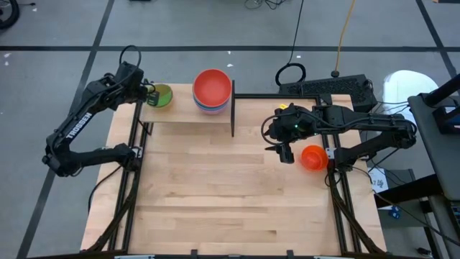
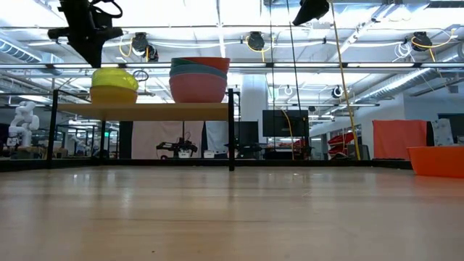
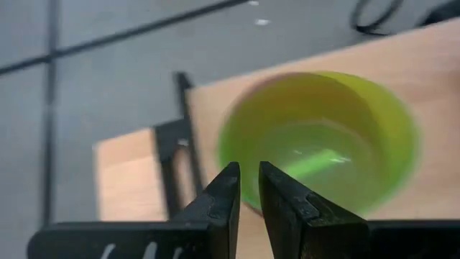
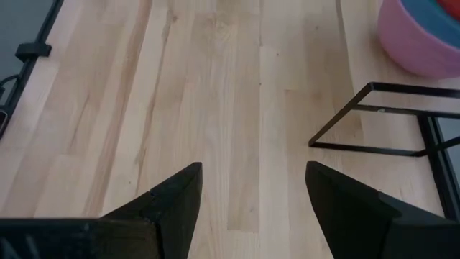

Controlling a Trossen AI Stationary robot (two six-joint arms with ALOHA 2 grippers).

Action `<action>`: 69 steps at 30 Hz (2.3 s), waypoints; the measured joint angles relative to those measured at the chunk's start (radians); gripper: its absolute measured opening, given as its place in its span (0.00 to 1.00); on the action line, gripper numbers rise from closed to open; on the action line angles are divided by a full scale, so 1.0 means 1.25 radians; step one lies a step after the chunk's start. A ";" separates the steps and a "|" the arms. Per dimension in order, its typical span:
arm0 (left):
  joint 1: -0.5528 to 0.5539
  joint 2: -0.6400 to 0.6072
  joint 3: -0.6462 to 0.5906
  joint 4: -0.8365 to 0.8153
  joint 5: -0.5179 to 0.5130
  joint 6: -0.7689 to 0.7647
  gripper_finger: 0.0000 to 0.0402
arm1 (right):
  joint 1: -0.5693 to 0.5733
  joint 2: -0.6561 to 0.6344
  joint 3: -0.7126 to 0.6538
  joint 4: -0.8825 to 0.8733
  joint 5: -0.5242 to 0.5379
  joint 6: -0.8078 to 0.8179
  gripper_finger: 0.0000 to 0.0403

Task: Place and stack bowls onto a shelf
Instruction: Stack the green bowl on the purple bowl on the shelf, then stack the light orange bowl on the green bowl on the shelf

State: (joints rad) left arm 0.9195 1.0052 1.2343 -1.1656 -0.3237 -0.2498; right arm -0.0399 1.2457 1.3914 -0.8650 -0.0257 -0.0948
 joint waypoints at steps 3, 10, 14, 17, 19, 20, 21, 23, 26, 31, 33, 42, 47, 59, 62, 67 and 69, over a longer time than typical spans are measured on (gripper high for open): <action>-0.001 -0.009 0.000 0.001 0.109 -0.005 0.15 | 0.000 0.000 0.000 -0.002 0.000 0.003 0.60; -0.058 -0.015 0.000 0.001 0.250 0.047 0.15 | 0.000 0.000 0.000 -0.062 0.002 0.017 0.60; -0.087 -0.008 0.000 0.016 0.126 0.110 0.15 | 0.000 0.000 0.000 -0.067 0.004 0.048 0.60; -0.089 0.003 0.000 0.025 0.066 0.109 0.15 | 0.000 0.000 0.000 -0.061 0.005 0.049 0.60; -0.088 0.014 0.000 0.030 0.058 0.108 0.15 | 0.000 0.000 0.000 -0.054 0.005 0.049 0.60; -0.088 0.022 0.000 0.029 0.057 0.109 0.15 | 0.000 0.000 0.000 -0.052 0.005 0.049 0.60; -0.088 0.031 0.000 0.028 0.056 0.108 0.15 | 0.000 0.000 0.000 -0.050 0.004 0.049 0.60; -0.088 0.051 0.000 0.028 0.057 0.099 0.14 | 0.000 0.000 0.000 -0.043 0.004 0.049 0.60; -0.090 0.085 0.000 0.027 0.057 0.087 0.09 | 0.000 0.000 0.000 -0.031 0.004 0.049 0.60; -0.103 0.132 0.000 0.026 0.057 0.094 0.02 | 0.000 0.000 0.000 -0.029 0.003 0.049 0.60; -0.106 0.143 0.000 0.028 0.057 0.106 0.03 | 0.000 0.000 0.000 -0.029 0.003 0.049 0.60; -0.139 0.072 0.027 0.047 0.202 0.089 0.02 | 0.000 0.000 0.000 -0.107 0.112 0.059 0.60; -0.220 0.001 0.077 0.048 0.294 0.021 0.06 | 0.000 0.000 0.000 -0.232 0.171 0.170 0.60; -0.494 -0.115 0.097 0.048 0.309 -0.193 0.01 | 0.000 -0.024 -0.145 -0.464 0.059 0.610 0.60; -0.544 -0.121 0.097 0.049 0.308 -0.208 0.02 | 0.000 -0.034 -0.243 -0.422 -0.001 0.635 0.60; -0.593 -0.114 0.097 0.049 0.288 -0.208 0.05 | -0.002 -0.042 -0.389 -0.370 -0.003 0.637 0.60; -0.603 -0.111 0.097 0.049 0.280 -0.208 0.05 | -0.004 -0.042 -0.433 -0.359 -0.007 0.660 0.60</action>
State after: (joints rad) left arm 0.1661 0.8665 1.3552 -1.1038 0.0259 -0.5100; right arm -0.0452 1.1932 0.8500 -1.3133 -0.0343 0.7305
